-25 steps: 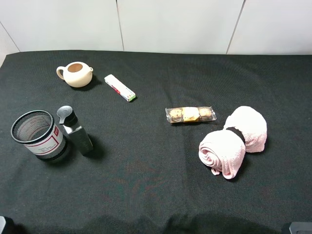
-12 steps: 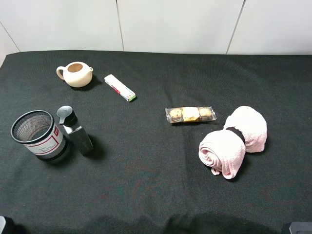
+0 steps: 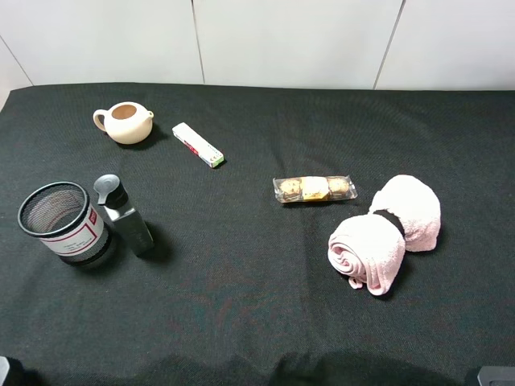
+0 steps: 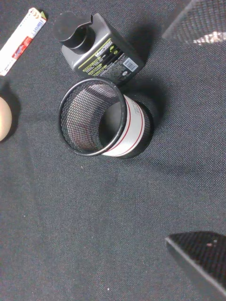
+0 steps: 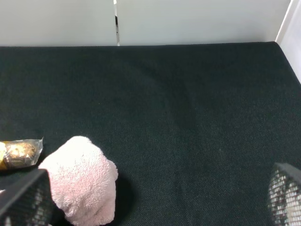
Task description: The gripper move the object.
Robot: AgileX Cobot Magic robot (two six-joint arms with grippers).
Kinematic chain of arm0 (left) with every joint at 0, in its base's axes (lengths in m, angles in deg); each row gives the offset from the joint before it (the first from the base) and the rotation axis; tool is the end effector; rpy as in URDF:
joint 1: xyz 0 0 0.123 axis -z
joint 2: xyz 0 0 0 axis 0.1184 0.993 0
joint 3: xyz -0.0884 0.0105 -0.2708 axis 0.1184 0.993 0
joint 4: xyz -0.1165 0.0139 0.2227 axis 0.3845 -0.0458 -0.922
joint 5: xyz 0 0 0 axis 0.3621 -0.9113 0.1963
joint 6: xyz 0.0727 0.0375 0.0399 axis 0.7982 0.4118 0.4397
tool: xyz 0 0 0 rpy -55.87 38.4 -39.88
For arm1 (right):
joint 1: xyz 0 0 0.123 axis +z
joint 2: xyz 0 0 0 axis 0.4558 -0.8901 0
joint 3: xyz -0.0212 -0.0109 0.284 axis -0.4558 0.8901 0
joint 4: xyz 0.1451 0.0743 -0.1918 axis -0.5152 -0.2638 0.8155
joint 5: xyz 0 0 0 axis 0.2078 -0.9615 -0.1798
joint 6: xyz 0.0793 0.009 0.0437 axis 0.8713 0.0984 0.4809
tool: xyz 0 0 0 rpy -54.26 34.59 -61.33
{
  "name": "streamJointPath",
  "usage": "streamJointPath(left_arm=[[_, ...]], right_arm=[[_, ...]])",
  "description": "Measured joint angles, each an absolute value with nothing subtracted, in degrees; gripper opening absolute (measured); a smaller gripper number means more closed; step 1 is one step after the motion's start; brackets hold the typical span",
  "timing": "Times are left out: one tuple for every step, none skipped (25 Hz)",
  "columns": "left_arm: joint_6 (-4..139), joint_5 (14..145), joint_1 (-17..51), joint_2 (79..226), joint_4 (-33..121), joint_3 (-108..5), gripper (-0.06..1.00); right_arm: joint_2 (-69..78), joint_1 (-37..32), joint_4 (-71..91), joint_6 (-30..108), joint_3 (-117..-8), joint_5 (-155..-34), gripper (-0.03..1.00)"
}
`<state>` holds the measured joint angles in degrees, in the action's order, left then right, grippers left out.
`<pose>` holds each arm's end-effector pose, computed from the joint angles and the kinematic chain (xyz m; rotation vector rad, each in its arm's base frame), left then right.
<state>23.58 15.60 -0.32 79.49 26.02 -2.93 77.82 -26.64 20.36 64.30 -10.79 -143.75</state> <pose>-0.0149 0.0082 0.2796 -0.0771 2.1165 -0.0782 -0.0042 -0.0031 0.2802 0.0418 1.9976 -0.0099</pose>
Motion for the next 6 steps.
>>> streamJointPath(left_arm=[[23.58,15.60,-0.32,79.49,26.02,-2.93,0.83],[23.58,15.60,-0.32,79.49,26.02,-2.93,0.83],[23.58,15.60,-0.32,79.49,26.02,-2.93,0.83],[23.58,15.60,-0.32,79.49,26.02,-2.93,0.83],[23.58,15.60,-0.32,79.49,26.02,-2.93,0.83],[23.58,15.60,-0.32,79.49,26.02,-2.93,0.83]], right_arm=[[77.82,-26.64,20.36,64.30,-10.79,-143.75,0.69],[77.82,-26.64,20.36,64.30,-10.79,-143.75,0.69],[77.82,-26.64,20.36,64.30,-10.79,-143.75,0.69],[77.82,-26.64,20.36,64.30,-10.79,-143.75,0.69],[77.82,-26.64,20.36,64.30,-10.79,-143.75,0.69],[77.82,-26.64,20.36,64.30,-10.79,-143.75,0.69]])
